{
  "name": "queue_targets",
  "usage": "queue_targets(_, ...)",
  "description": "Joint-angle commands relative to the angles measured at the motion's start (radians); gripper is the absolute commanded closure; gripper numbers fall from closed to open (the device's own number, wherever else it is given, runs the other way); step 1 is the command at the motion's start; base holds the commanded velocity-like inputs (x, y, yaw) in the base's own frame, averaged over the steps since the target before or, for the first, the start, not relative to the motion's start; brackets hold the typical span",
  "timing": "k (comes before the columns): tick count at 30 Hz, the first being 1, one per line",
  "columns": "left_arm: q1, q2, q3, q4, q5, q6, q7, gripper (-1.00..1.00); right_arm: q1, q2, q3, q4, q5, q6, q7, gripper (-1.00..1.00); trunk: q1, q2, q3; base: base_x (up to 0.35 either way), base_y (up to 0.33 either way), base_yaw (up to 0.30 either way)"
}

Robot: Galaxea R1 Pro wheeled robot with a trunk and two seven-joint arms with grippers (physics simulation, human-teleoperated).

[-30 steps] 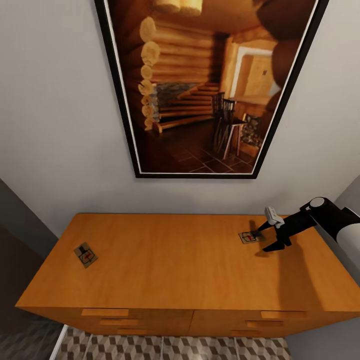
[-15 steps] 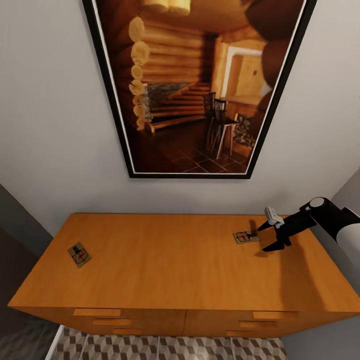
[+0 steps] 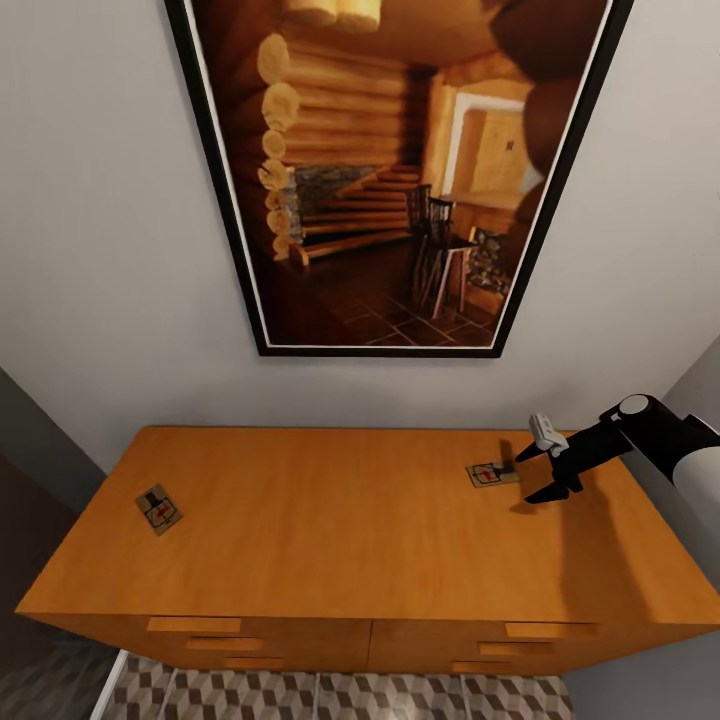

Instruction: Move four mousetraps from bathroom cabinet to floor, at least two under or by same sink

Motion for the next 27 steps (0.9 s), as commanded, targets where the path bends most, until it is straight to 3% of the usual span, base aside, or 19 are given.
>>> queue_targets(1,-0.001,0.000,-0.009,0.003,0.003,-0.005,0.004,-1.00,0.000,0.000,-0.003,-0.001,0.007,-0.010,0.001,-1.00,0.001,-0.002,-0.002,0.000,0.000,0.000)
queue_targets(12,-0.001,0.000,-0.009,0.003,0.002,-0.005,0.003,-1.00,0.000,0.000,-0.003,0.003,0.007,-0.012,0.001,-1.00,0.001,-0.002,-0.002,0.110,0.000,0.000)
queue_targets(27,-0.002,0.000,-0.009,0.004,0.003,-0.005,0.003,-1.00,0.000,0.000,-0.003,0.006,0.007,-0.012,0.001,-1.00,0.001,-0.002,-0.002,0.012,0.000,0.000)
